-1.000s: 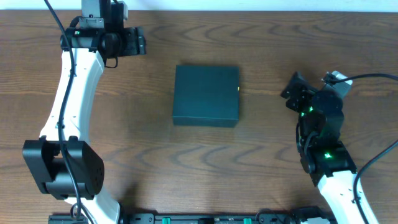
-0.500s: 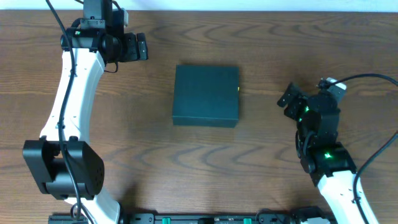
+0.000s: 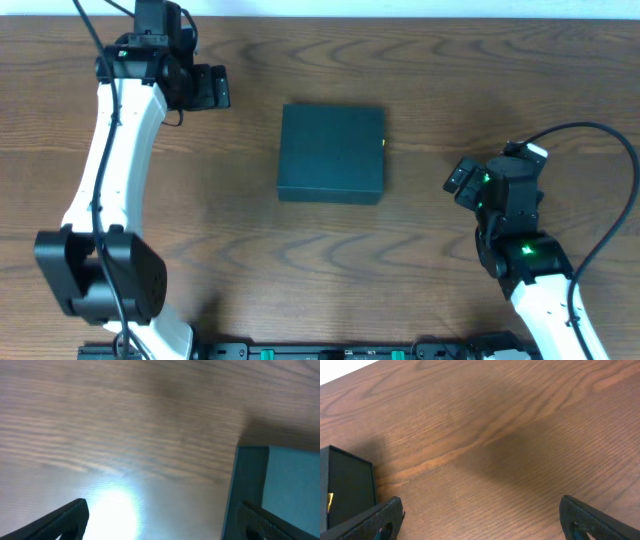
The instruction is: Pack container
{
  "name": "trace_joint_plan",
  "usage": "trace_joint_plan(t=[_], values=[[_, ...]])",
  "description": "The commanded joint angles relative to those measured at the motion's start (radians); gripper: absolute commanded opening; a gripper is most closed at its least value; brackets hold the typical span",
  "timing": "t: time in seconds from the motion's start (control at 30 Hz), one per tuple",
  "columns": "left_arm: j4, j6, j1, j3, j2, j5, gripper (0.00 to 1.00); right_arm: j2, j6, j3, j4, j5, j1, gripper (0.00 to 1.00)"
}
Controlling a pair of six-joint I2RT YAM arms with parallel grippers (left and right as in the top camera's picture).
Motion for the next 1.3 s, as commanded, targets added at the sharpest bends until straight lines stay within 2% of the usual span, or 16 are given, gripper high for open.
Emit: trace_joint_plan(t=[0.0, 0.13, 0.3, 0.43, 0.97, 1.27], values=[[-0.025, -0.003, 0.006, 0.008, -0.135, -0.089, 0.95, 0.0, -0.007, 0.002, -0.002, 0.006, -0.011, 0.99], [-0.047, 0.002, 0.007, 0.005, -0.267, -0.149, 0.95, 0.0, -0.007, 0.002, -0.017, 0.006, -0.011, 0.99], [-0.049, 0.124, 0.007, -0.04, -0.431, -0.166, 0.95, 0.0, -0.007, 0.002, -0.018, 0.006, -0.011, 0.99], [-0.035, 0.17, 0.009, -0.157, -0.595, -0.166, 0.95, 0.0, -0.007, 0.002, -0.018, 0.006, -0.011, 0.99], [0.236, 0.18, 0.055, -0.963, -1.378, -0.163, 0.95, 0.0, -0.007, 0.002, -0.018, 0.006, -0.011, 0.99], [0.383, 0.156, 0.064, -1.365, -1.683, -0.153, 0.95, 0.0, -0.007, 0.002, -0.018, 0.006, -0.011, 0.99]])
